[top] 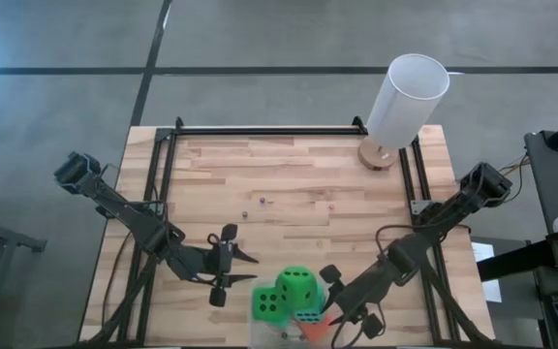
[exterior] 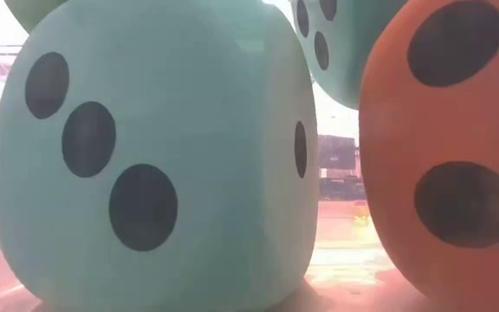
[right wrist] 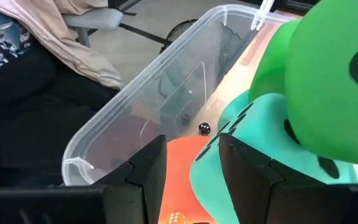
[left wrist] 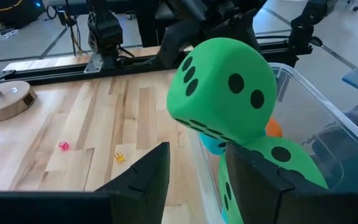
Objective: Pick & Place Dice
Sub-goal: Put the small red dice into the transparent bin
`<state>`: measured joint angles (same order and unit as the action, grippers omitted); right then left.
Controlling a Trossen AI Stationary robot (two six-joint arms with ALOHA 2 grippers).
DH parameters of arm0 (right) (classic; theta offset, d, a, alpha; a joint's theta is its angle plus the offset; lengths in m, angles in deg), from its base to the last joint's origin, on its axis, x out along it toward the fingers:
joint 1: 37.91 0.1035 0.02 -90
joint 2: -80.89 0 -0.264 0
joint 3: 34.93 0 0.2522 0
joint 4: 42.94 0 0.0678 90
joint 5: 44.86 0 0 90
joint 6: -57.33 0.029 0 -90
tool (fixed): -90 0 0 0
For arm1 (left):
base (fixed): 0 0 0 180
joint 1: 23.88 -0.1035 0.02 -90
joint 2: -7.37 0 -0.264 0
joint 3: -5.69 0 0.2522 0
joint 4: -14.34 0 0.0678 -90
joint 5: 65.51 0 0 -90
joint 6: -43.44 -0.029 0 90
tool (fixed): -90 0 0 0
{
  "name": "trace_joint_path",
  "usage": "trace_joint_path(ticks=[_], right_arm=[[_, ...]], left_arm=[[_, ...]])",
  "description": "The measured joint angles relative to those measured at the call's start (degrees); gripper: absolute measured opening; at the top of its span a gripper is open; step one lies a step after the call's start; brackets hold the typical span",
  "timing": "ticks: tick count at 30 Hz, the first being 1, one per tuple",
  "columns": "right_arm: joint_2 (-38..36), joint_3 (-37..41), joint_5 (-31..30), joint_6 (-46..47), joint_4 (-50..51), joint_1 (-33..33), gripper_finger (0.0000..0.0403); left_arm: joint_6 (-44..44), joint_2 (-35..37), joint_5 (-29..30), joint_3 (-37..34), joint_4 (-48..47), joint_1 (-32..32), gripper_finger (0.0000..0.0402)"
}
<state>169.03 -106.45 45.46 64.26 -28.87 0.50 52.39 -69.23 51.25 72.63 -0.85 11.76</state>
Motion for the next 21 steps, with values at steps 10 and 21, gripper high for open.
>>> trace_joint_path(ticks=[10,21], right_arm=[[-7.7,0.6,-0.3,-2.9,4.0,0.8,0.0127],[-18.9,10.2,-8.5,-3.0,4.3,0.9,0.0116]], left_arm=[[0.0,0.0,0.0,0.0,0.0,0.0,0.0158],[0.0,0.0,0.0,0.0,0.0,0.0,0.0154]])
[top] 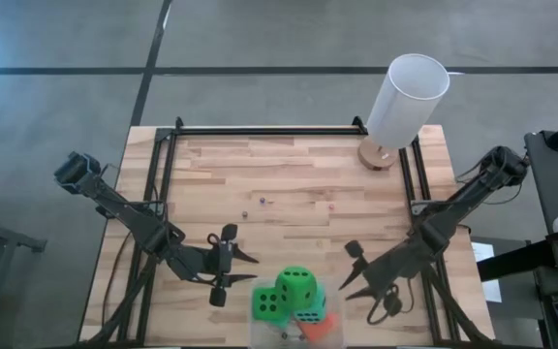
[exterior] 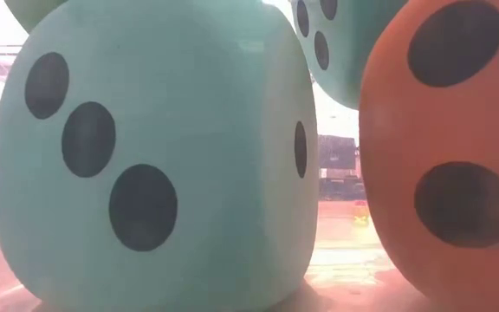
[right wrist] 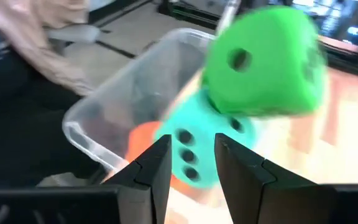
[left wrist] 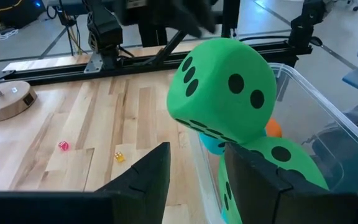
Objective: Pick & Place Dice
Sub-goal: Put the small red dice into the transparent bin
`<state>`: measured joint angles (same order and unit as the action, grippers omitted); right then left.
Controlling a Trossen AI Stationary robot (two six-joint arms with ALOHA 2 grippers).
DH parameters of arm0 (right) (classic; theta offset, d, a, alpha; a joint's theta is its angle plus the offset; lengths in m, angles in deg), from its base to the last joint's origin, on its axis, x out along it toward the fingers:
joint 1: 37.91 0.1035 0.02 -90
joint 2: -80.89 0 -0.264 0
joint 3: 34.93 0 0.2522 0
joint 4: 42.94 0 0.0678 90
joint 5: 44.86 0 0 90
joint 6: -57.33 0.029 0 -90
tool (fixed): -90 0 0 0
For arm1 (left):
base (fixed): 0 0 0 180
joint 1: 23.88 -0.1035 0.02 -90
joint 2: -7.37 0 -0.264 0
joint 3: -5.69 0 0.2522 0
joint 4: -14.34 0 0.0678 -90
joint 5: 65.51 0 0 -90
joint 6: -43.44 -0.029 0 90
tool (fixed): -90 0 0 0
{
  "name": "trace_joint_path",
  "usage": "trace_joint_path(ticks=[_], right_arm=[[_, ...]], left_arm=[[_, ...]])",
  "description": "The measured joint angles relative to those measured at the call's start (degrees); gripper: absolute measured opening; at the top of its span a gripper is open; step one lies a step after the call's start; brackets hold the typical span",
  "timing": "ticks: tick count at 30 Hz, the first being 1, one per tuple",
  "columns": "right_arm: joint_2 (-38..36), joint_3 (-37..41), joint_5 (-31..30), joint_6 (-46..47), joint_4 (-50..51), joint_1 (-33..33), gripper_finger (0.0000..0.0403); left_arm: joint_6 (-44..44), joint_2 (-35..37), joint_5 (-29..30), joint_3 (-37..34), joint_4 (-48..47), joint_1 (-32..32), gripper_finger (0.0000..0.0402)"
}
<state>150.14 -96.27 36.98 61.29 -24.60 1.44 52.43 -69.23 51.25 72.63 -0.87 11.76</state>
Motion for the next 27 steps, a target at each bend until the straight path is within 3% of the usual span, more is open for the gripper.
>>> trace_joint_path(ticks=[6,11,19,27], right_arm=[[-8.4,6.7,-10.6,4.9,0.6,0.0,0.012],[-15.0,12.0,-15.6,7.5,1.3,-0.9,0.0125],[-21.3,18.2,-17.5,11.2,1.2,-5.6,0.0114],[-22.3,20.8,-17.5,14.1,2.2,-12.7,0.0104]], left_arm=[[0.0,0.0,0.0,0.0,0.0,0.0,0.0158],[0.0,0.0,0.0,0.0,0.0,0.0,0.0157],[0.0,0.0,0.0,0.0,0.0,0.0,0.0152],[0.0,0.0,0.0,0.0,0.0,0.0,0.0156]])
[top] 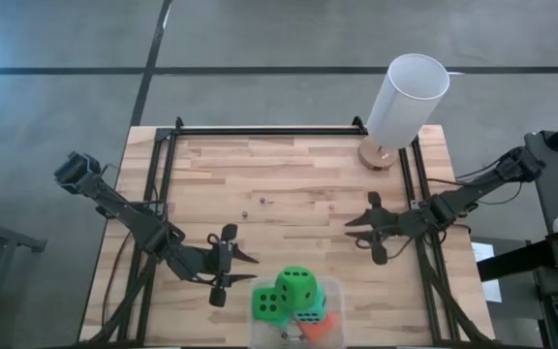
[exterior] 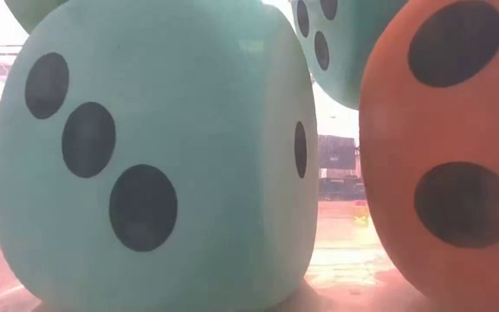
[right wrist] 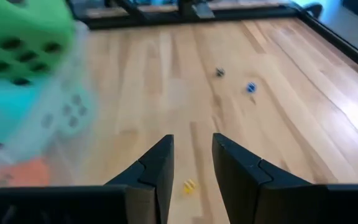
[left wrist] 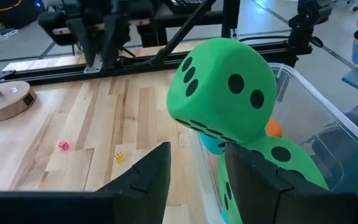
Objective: Pick & Place Dice
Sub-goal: Put the small red dice into the transparent bin
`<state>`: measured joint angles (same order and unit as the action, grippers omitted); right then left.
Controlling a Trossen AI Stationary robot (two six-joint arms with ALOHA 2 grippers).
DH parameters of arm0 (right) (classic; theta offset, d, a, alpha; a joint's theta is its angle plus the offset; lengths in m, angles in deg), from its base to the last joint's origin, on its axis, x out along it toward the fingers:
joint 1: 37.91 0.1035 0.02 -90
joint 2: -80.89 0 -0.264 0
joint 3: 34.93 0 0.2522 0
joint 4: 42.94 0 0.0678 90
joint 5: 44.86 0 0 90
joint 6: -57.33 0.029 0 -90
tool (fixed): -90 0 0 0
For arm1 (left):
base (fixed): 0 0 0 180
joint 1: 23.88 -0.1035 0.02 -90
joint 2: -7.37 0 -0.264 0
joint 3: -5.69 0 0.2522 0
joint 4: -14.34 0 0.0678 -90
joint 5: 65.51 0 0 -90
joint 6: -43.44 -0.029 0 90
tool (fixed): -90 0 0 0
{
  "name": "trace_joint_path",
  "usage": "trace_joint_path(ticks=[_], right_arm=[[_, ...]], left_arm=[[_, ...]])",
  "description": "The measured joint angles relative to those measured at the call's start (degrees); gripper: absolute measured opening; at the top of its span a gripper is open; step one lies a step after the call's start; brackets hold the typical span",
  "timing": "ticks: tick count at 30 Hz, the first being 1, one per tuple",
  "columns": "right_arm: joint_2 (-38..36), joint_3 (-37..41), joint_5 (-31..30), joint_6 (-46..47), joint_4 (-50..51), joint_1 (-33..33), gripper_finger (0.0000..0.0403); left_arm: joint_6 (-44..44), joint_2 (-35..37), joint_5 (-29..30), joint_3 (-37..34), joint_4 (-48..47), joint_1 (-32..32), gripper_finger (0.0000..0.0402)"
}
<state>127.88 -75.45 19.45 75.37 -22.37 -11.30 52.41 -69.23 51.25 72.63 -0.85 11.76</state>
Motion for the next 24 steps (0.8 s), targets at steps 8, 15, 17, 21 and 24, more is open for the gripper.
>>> trace_joint_path(ticks=[8,15,17,21,24], right_arm=[[0.3,1.8,0.2,1.5,2.2,-5.1,0.0094],[0.8,4.6,0.4,3.3,1.5,-9.1,0.0085],[0.8,5.4,0.5,4.3,1.4,-10.3,0.0082],[0.9,7.7,0.7,4.5,0.3,-11.8,0.0076],[0.9,8.1,1.4,4.6,-0.2,-12.1,0.0075]], left_arm=[[0.0,0.0,0.0,0.0,0.0,0.0,0.0152],[0.0,0.0,0.0,0.0,0.0,0.0,0.0157],[0.0,0.0,0.0,0.0,0.0,0.0,0.0156],[0.0,0.0,0.0,0.0,0.0,0.0,0.0152],[0.0,0.0,0.0,0.0,0.0,0.0,0.0152]])
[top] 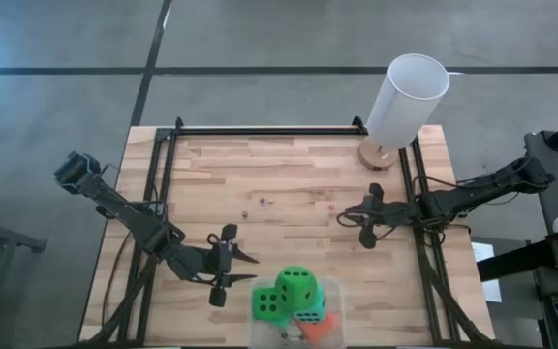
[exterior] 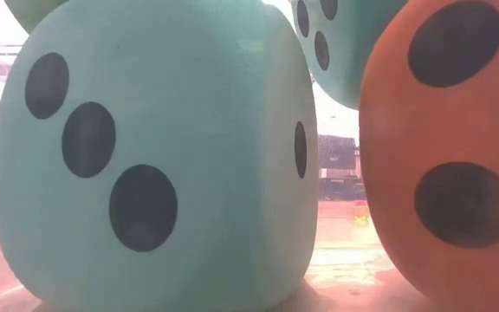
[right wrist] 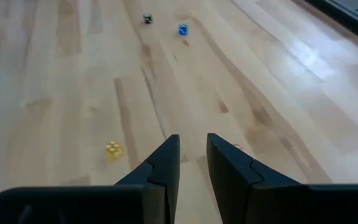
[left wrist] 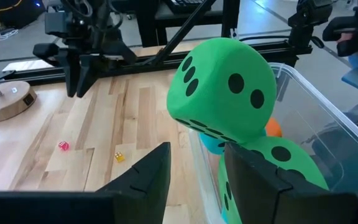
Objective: Pick & Place Dice
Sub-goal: Put the small red dice into the transparent bin
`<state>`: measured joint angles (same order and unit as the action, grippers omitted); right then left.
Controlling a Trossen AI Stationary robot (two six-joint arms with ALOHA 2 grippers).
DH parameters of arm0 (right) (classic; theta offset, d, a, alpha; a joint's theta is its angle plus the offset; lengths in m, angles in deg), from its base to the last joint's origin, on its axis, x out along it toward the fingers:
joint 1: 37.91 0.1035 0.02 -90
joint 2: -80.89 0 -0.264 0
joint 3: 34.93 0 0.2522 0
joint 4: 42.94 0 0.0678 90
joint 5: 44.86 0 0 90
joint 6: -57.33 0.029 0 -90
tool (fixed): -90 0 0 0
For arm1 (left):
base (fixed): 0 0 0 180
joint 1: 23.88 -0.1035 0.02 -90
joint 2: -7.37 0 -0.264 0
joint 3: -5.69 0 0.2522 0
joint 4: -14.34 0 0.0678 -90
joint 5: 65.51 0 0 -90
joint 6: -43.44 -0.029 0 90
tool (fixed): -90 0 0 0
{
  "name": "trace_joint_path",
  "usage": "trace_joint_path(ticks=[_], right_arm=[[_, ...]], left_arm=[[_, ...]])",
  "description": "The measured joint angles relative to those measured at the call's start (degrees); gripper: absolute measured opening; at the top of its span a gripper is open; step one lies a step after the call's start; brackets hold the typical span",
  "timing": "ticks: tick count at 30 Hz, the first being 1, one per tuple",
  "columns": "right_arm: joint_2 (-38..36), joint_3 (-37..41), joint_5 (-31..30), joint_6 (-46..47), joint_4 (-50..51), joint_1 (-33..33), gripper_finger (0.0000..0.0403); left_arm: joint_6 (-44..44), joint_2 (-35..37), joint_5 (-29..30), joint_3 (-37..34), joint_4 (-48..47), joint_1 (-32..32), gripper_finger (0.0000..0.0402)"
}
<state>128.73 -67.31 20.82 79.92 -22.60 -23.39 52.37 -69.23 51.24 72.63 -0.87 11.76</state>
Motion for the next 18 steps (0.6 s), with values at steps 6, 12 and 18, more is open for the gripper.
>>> trace_joint_path(ticks=[6,12,18], right_arm=[[-0.1,-1.4,3.4,0.0,-0.3,0.1,0.0099],[0.3,-1.0,3.4,0.0,-0.1,0.1,0.0142],[0.4,-0.6,2.9,0.0,0.0,0.0,0.0179]], left_arm=[[0.0,0.0,0.0,0.0,0.0,0.0,0.0158],[0.0,0.0,0.0,0.0,0.0,0.0,0.0156],[-0.2,0.0,0.0,0.0,0.0,0.0,0.0152]])
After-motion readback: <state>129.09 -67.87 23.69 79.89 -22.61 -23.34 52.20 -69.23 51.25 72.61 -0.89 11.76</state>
